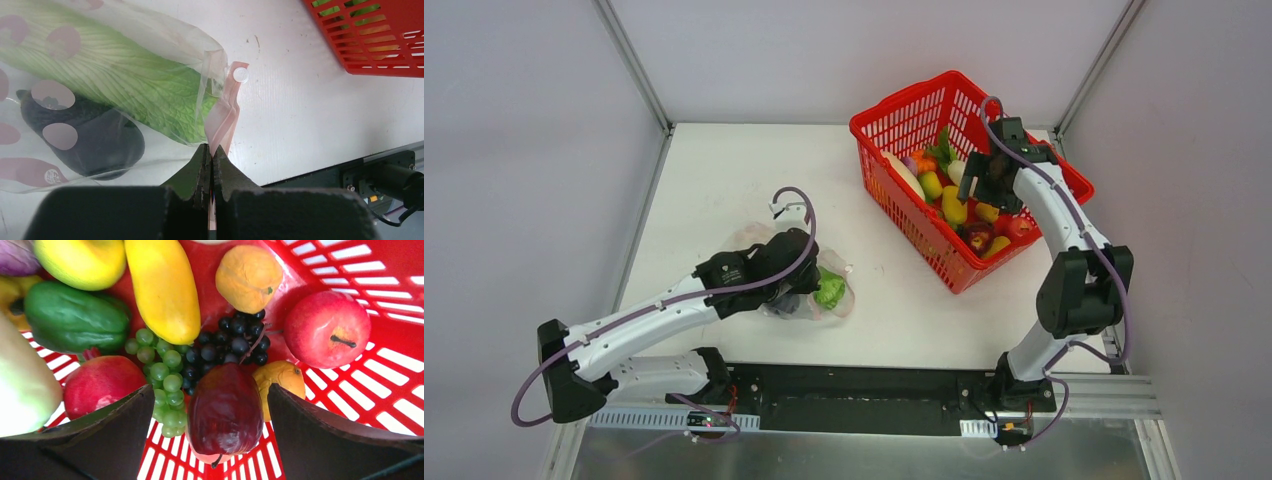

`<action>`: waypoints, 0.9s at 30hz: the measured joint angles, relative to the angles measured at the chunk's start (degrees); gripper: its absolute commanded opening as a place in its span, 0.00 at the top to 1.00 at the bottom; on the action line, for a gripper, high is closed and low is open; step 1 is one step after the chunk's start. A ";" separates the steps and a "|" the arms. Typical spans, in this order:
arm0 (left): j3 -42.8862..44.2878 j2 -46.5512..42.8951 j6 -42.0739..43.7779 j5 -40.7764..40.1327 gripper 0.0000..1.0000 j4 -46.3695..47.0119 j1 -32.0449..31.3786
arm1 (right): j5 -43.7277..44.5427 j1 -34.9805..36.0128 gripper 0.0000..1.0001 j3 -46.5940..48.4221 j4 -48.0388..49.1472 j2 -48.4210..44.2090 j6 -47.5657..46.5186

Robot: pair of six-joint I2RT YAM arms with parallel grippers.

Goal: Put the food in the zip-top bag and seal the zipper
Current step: Pick up the fake fruit from the bin.

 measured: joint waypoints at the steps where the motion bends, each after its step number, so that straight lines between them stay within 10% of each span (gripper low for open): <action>1: 0.02 0.22 0.22 0.22 1.00 0.02 0.02 | 0.22 0.24 0.14 -0.63 -0.17 0.00 0.04; 21: -0.81 -3.91 0.72 0.63 1.00 0.09 0.74 | 8.74 4.24 0.13 -6.32 -2.19 2.21 5.75; 27: -0.81 -4.44 0.72 0.59 1.00 -0.02 0.79 | 5.90 4.26 0.38 -8.28 -2.29 3.08 7.85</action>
